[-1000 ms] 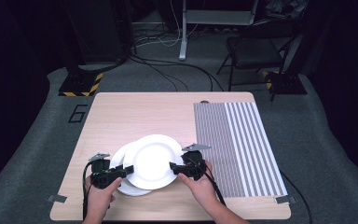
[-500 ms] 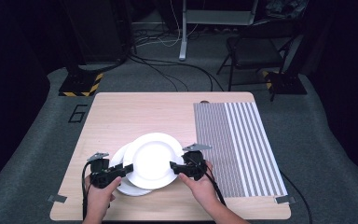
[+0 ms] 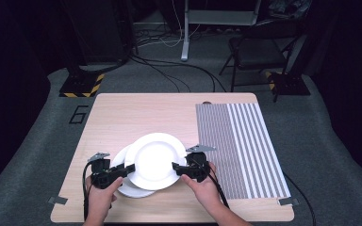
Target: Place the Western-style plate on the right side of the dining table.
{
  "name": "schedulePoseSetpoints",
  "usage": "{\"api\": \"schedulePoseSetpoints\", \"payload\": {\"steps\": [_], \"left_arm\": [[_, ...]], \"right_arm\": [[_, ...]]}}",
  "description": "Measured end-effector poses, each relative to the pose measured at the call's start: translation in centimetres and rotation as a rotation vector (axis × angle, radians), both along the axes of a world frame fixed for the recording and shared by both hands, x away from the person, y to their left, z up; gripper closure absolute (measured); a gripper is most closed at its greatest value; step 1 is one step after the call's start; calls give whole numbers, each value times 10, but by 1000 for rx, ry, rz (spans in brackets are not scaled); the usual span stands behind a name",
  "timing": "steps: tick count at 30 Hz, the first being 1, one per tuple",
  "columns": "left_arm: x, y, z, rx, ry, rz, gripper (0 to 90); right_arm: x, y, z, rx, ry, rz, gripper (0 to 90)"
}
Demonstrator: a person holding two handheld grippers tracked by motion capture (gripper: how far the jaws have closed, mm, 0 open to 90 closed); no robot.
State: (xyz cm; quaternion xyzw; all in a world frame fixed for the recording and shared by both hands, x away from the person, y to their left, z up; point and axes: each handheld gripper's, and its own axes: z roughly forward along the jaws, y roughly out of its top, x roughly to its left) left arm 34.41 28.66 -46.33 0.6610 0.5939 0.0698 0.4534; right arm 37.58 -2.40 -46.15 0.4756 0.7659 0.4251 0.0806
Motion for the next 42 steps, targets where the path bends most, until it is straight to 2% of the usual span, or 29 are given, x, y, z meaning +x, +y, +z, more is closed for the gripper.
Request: {"api": "schedulePoseSetpoints", "payload": {"steps": [10,13,16,19,20,24,29,33,42], "left_arm": [[6,-8,3,-14,5,-32,545],[9,-11,4,-4,-2,-47,558],[12,-15,7,-10,-5,-59,568],[13,-18,9,-22,-6,-52,565],[14,-17,11,-19,-9,-63,567],[17,-16,18,-40,-18,-57,568],[19,-16,22,-42,-29,-59,570],[23,-16,28,-44,-40,-58,575],[34,-28,34,-54,-53,-63,583]], "right_arm": [[-2,-9,1,7,6,-30,460],[-2,-13,2,6,-2,-37,460],[-2,-18,6,5,-6,-60,472],[-1,-20,8,12,-8,-71,472],[1,-21,10,26,-5,-85,472],[4,-22,15,32,7,-79,473],[7,-24,24,30,-6,-69,479],[11,-25,26,48,2,-69,479],[18,-36,34,58,-10,-87,480]]}}
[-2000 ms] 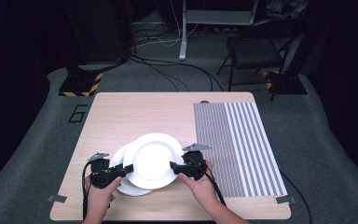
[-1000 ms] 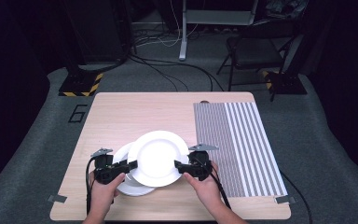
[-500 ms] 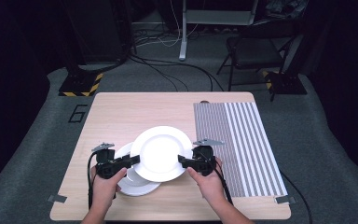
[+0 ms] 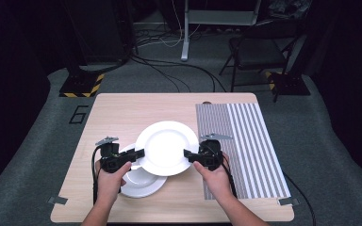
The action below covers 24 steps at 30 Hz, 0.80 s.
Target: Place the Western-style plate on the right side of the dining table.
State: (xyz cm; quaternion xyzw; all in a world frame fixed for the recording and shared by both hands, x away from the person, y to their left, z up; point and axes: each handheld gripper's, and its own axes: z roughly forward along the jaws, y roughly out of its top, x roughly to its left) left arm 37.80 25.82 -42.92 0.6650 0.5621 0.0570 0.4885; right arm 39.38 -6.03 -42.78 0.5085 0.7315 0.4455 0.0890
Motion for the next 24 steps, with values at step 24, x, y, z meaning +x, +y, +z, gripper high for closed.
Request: {"api": "schedulePoseSetpoints", "payload": {"steps": [24], "left_arm": [[19,-31,3,-3,3,-64,586]], "right_arm": [[-2,-34,6,9,-9,-48,488]]}}
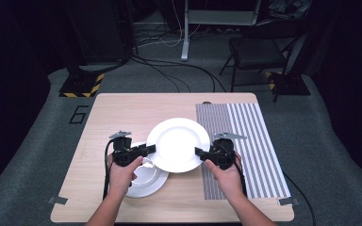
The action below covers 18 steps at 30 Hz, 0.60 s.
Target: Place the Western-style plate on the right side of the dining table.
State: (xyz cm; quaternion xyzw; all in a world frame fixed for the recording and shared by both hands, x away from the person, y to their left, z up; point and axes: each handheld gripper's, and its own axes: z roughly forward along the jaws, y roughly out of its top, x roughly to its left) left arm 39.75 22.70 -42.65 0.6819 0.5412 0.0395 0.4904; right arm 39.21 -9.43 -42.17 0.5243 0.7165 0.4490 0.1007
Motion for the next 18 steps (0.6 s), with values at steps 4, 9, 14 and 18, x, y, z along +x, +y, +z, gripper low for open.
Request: {"api": "schedulePoseSetpoints", "payload": {"steps": [4,9,14,18], "left_arm": [[6,-12,-1,1,2,-29,585],[11,-23,0,3,0,-57,584],[16,-36,1,0,-4,-80,586],[18,-42,1,6,-10,-95,588]], "right_arm": [[-2,-11,1,-3,-7,-32,495],[-5,-22,1,-2,-12,-62,499],[-11,-34,1,3,-22,-92,499],[-15,-42,1,-5,-28,-109,500]]}}
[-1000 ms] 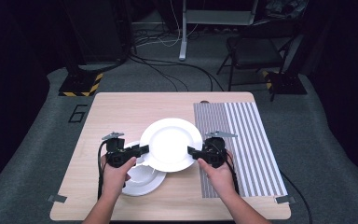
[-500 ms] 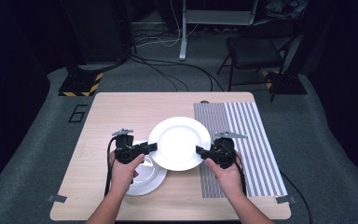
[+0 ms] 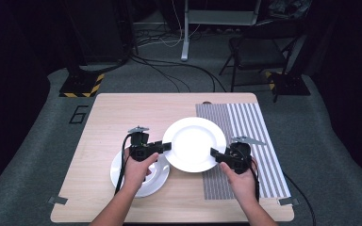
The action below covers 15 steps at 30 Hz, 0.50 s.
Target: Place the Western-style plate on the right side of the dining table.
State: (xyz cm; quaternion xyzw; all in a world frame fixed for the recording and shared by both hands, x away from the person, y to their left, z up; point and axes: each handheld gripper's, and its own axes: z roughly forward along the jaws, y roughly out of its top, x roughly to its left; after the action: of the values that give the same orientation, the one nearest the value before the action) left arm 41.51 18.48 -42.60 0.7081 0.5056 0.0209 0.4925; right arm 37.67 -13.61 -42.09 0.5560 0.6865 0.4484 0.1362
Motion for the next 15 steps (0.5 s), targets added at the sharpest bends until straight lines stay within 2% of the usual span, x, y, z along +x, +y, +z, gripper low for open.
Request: {"api": "schedulePoseSetpoints", "payload": {"steps": [15], "left_arm": [[9,-31,-8,-18,15,-61,591]], "right_arm": [[-14,-25,-5,6,8,-69,502]]}}
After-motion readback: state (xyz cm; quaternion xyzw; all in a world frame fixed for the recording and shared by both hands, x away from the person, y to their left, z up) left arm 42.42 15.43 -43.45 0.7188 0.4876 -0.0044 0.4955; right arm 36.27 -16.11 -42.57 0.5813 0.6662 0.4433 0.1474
